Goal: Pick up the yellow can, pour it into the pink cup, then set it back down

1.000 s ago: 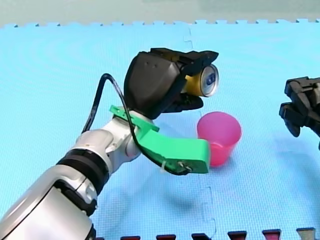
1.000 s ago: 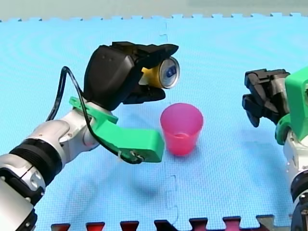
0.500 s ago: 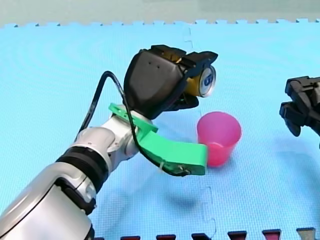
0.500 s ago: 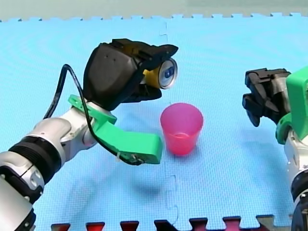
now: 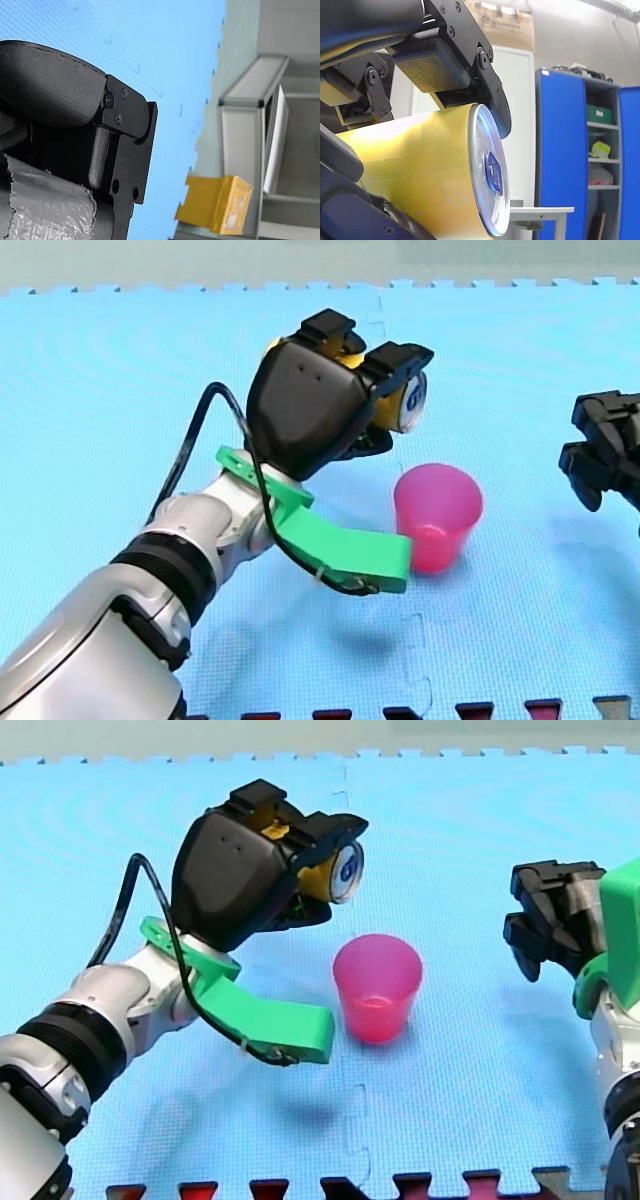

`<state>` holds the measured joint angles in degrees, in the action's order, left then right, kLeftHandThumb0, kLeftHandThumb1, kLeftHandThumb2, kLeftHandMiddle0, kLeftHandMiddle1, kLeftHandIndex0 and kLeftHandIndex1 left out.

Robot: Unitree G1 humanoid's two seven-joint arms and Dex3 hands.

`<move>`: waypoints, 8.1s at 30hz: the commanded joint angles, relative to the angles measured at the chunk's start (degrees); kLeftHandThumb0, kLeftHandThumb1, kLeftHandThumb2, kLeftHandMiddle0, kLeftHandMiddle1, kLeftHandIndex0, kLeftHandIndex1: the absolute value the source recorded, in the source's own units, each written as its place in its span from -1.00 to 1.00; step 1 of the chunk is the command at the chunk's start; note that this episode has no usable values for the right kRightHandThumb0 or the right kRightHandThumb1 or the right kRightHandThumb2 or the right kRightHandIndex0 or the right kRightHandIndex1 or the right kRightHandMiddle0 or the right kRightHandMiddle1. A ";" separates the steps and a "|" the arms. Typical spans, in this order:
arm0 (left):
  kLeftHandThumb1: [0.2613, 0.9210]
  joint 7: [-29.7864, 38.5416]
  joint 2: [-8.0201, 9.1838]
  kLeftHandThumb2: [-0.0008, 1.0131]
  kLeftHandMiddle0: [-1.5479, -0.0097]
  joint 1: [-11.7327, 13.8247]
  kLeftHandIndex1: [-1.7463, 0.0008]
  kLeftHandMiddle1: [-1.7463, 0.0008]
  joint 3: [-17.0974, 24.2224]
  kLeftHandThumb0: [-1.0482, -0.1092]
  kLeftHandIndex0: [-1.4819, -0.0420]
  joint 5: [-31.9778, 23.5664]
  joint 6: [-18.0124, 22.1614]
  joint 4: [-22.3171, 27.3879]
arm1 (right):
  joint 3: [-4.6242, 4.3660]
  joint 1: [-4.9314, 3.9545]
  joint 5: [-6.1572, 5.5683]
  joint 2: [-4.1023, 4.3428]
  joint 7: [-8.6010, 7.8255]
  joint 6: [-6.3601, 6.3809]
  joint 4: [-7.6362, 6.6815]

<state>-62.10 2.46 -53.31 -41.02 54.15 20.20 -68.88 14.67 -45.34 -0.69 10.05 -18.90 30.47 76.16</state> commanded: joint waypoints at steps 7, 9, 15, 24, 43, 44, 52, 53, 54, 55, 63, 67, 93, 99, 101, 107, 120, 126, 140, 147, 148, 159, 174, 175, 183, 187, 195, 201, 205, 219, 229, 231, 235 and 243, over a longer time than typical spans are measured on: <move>0.61 -0.85 0.51 -1.00 -0.11 -0.47 0.37 -0.15 -0.30 0.42 -0.29 -0.02 -0.39 0.80 | -0.39 0.01 0.56 0.22 1.33 0.66 -0.01; 0.61 -0.92 0.55 -1.00 -0.12 -0.37 0.37 -0.16 -0.16 0.43 -0.30 -0.20 -0.38 0.99 | -0.27 -0.02 0.40 0.31 0.63 0.52 0.00; 0.60 -0.38 0.54 -1.00 -0.10 0.73 0.35 -0.16 2.56 0.44 -0.29 -3.87 4.19 1.52 | -0.18 0.00 0.34 0.76 -0.62 0.23 0.01; 0.56 -3.58 1.48 -1.00 -0.11 1.86 0.15 -0.22 3.61 0.39 -0.14 -4.52 4.92 0.13 | -0.20 0.65 0.51 1.67 -2.66 2.46 -0.07; 0.50 -1.19 -0.70 -1.00 -0.64 9.06 0.98 0.90 17.57 0.45 -0.63 -20.43 17.33 -0.83 | -0.77 1.62 1.02 1.85 -2.72 5.45 -0.16; 0.50 -0.70 -0.64 -1.00 -0.64 9.62 0.98 0.91 18.26 0.46 -0.64 -21.13 18.08 -0.68 | -0.79 1.63 1.05 1.88 -2.74 5.57 -0.15; 0.50 -0.48 -0.13 -1.00 -0.64 14.34 0.99 0.96 21.40 0.47 -0.64 -22.60 18.86 0.45 | -0.78 1.62 0.96 2.24 -3.06 5.68 -0.05; 0.50 -0.24 -0.20 -1.00 -0.64 14.94 0.99 0.96 21.93 0.48 -0.64 -23.02 18.85 0.79 | -0.78 1.63 0.95 2.26 -3.12 5.70 -0.06; 0.49 -0.18 -0.25 -1.00 -0.64 15.57 1.00 0.97 22.41 0.48 -0.64 -23.37 18.82 1.05 | -0.83 1.61 1.00 2.23 -3.10 5.72 -0.07; 0.49 -0.33 -0.31 -1.00 -0.64 16.21 1.00 0.97 22.82 0.48 -0.64 -23.64 18.73 1.25 | -0.91 1.57 1.08 2.19 -2.97 5.69 -0.08; 0.51 0.36 1.59 -0.99 -0.64 22.53 1.00 0.98 25.61 0.46 -0.63 -25.05 20.63 3.28 | -1.22 1.38 1.24 2.52 -2.70 4.94 -0.07; 0.50 -0.36 1.48 -1.00 -0.66 24.16 1.00 0.98 26.97 0.46 -0.64 -25.83 21.20 2.88 | -1.21 1.49 1.16 2.59 -2.74 4.88 -0.06; 0.51 6.52 -1.89 -0.99 -0.60 28.43 1.00 1.00 34.89 0.47 -0.60 -34.18 32.01 0.84 | -1.46 1.60 1.47 2.93 -0.99 3.76 -0.03; 0.56 15.23 -2.75 -0.98 -0.60 28.04 1.00 1.00 38.66 0.50 -0.56 -39.79 33.84 0.34 | -1.72 1.36 1.66 3.13 -0.75 3.60 -0.12; 0.58 19.88 -3.50 -0.98 -0.60 28.04 1.00 1.00 40.56 0.53 -0.56 -43.04 35.51 0.19 | -1.78 1.32 1.68 3.14 -0.64 3.51 -0.13; 0.60 30.89 -5.89 -0.99 -0.62 27.66 1.00 0.99 45.25 0.58 -0.56 -50.96 37.69 -0.05 | -1.93 1.12 1.76 3.21 -0.38 3.39 -0.18; 0.63 43.89 -8.28 -0.99 -0.63 25.87 1.00 0.99 51.71 0.59 -0.57 -57.29 39.45 0.31 | -2.55 0.58 2.37 3.42 0.23 2.80 -0.18; 0.63 41.88 -9.73 -1.00 -0.63 26.01 1.00 1.00 51.50 0.56 -0.57 -54.80 39.32 1.71 | -2.76 0.32 2.66 3.38 0.80 2.64 -0.13; 0.65 35.54 -9.29 -1.00 -0.63 27.58 1.00 1.00 48.62 0.48 -0.59 -46.91 35.61 5.12 | -2.70 0.70 2.85 3.36 1.43 3.10 -0.16; 0.65 27.95 -7.93 -1.00 -0.63 27.98 1.00 1.00 45.41 0.48 -0.59 -39.95 32.85 5.81 | -2.68 0.79 2.85 3.42 1.26 3.10 -0.12; 0.65 27.53 -7.81 -1.00 -0.63 27.99 1.00 1.00 45.13 0.48 -0.59 -39.60 32.75 5.74 | -2.65 0.81 2.83 3.41 1.24 3.09 -0.11; 0.65 25.24 -6.40 -1.00 -0.61 27.78 1.00 1.00 42.05 0.50 -0.59 -37.08 30.45 4.54 | -2.27 0.80 2.53 3.42 0.64 2.62 -0.04; 0.65 27.50 -6.76 -1.00 -0.58 28.22 1.00 1.00 40.92 0.51 -0.58 -39.50 25.84 5.35 | -1.89 1.00 2.25 3.63 0.43 2.42 -0.05; 0.65 27.94 -6.79 -1.00 -0.57 28.26 1.00 1.00 40.95 0.51 -0.58 -39.86 25.38 5.49 | -1.90 1.02 2.25 3.65 0.42 2.45 -0.06; 0.66 28.74 -7.22 -1.00 -0.55 28.32 1.00 1.00 41.03 0.49 -0.58 -41.36 23.67 5.22 | -2.15 1.20 2.53 3.89 0.92 3.06 -0.11; 0.67 32.01 -7.66 -1.00 -0.45 28.33 1.00 1.00 41.84 0.49 -0.41 -43.67 25.40 3.99 | -2.35 1.07 2.90 3.90 2.20 2.88 -0.02; 0.42 40.74 -7.06 -0.99 0.29 26.80 1.00 1.00 43.51 -0.34 0.25 -47.92 21.45 1.76 | -2.05 1.25 2.88 3.87 2.74 3.65 0.08; 0.67 37.13 -3.76 -0.94 0.49 26.33 1.00 1.00 39.62 -0.99 0.59 -41.18 19.55 0.95 | -1.97 1.33 2.92 3.90 2.52 4.09 0.19; 0.80 35.68 -3.00 -0.92 0.60 26.14 1.00 1.00 38.77 -1.00 0.71 -39.66 19.13 1.09 | -1.88 1.43 2.91 3.83 2.59 4.35 0.21; 0.89 35.84 -2.12 -0.96 0.70 26.55 1.00 1.00 38.19 -1.00 0.76 -39.57 20.05 1.72 | -1.55 1.51 2.73 2.95 3.43 4.28 0.11; 0.93 37.94 -1.60 -0.96 0.73 26.90 1.00 1.00 38.17 -1.00 0.78 -40.03 20.16 2.64 | 0.04 0.19 0.08 1.80 -0.18 2.52 0.00; 0.94 38.21 -1.66 -0.97 0.74 26.99 1.00 1.00 38.16 -1.00 0.78 -40.06 20.17 2.95 | 0.39 -0.06 -0.44 1.47 -0.65 2.10 0.00; 0.94 38.76 -1.67 -0.97 0.74 27.04 1.00 1.00 38.18 -1.00 0.79 -40.13 19.96 3.36 | 0.56 -0.55 -0.80 0.95 -0.96 1.54 0.02; 0.93 41.19 -1.27 -0.98 0.77 28.10 1.00 1.00 38.23 -1.00 0.80 -40.62 20.16 4.37 | -0.29 -0.88 0.24 0.06 1.46 1.53 -0.08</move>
<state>-21.29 0.78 -25.76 -2.83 13.83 40.28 -64.95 14.55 -45.89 -0.61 10.08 -17.81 31.87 76.21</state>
